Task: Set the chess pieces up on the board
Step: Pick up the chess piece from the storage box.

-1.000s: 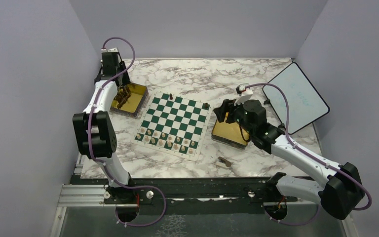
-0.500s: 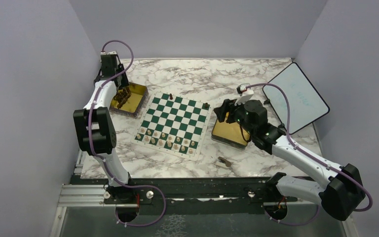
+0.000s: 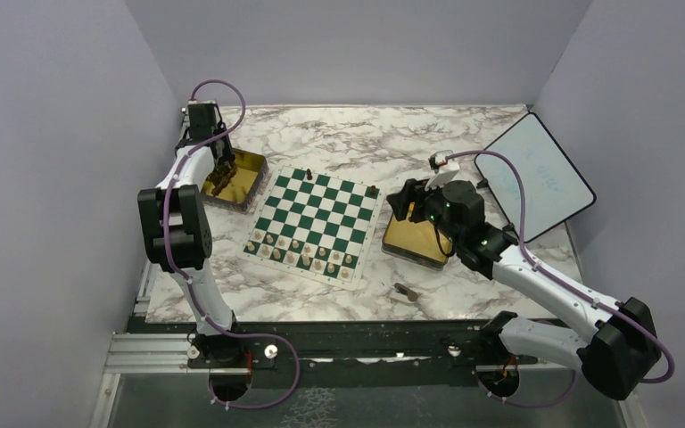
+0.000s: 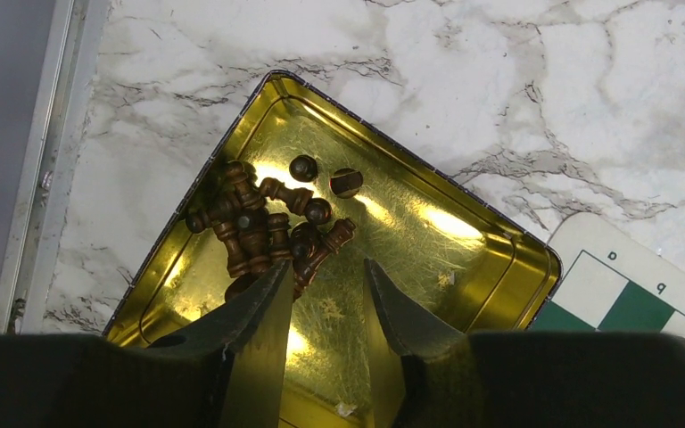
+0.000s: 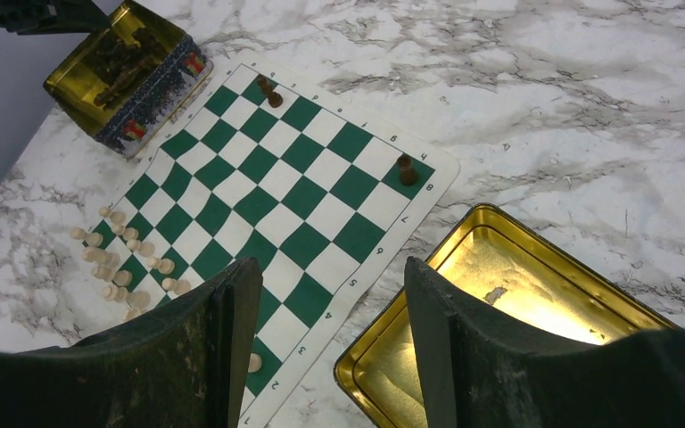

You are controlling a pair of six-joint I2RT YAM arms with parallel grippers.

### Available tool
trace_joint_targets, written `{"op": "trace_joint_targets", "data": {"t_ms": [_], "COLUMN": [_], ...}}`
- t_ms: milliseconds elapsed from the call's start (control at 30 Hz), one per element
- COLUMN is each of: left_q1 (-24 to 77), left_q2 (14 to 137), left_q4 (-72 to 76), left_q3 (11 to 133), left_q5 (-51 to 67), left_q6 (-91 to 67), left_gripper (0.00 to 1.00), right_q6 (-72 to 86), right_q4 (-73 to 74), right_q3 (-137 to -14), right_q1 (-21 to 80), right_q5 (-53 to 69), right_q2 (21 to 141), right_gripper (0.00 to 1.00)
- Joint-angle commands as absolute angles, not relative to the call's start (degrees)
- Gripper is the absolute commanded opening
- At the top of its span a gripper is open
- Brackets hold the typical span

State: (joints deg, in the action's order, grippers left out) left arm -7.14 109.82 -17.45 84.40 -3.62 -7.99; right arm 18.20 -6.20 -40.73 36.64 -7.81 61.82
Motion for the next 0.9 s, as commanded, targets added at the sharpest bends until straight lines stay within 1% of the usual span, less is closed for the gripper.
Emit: {"op": "trace_joint_targets", "data": {"t_ms": [0, 467, 867], "left_q1": [-7.6, -7.6, -7.6], "left_q2": [111.0, 113.0, 115.4], "left_q4": [-16.1, -16.1, -16.1], "left_q3": [83.8, 83.3, 84.9], "left_q5": [-4.5, -6.5, -6.7], "left_q6": [-7.9, -6.8, -6.1], "left_gripper": [0.35, 0.32, 0.32], "right_q6": [18.0, 18.0, 17.8], "right_q4": [-5.0, -5.3, -5.1], "right_q3": [-40.3, -40.0, -40.1], "right_q1": [36.7, 36.7, 36.7], "right_q5": [-7.8, -7.8, -8.0], "right_q2": [60.6, 60.8, 60.6], "right_gripper": [0.65, 0.65, 0.65]}}
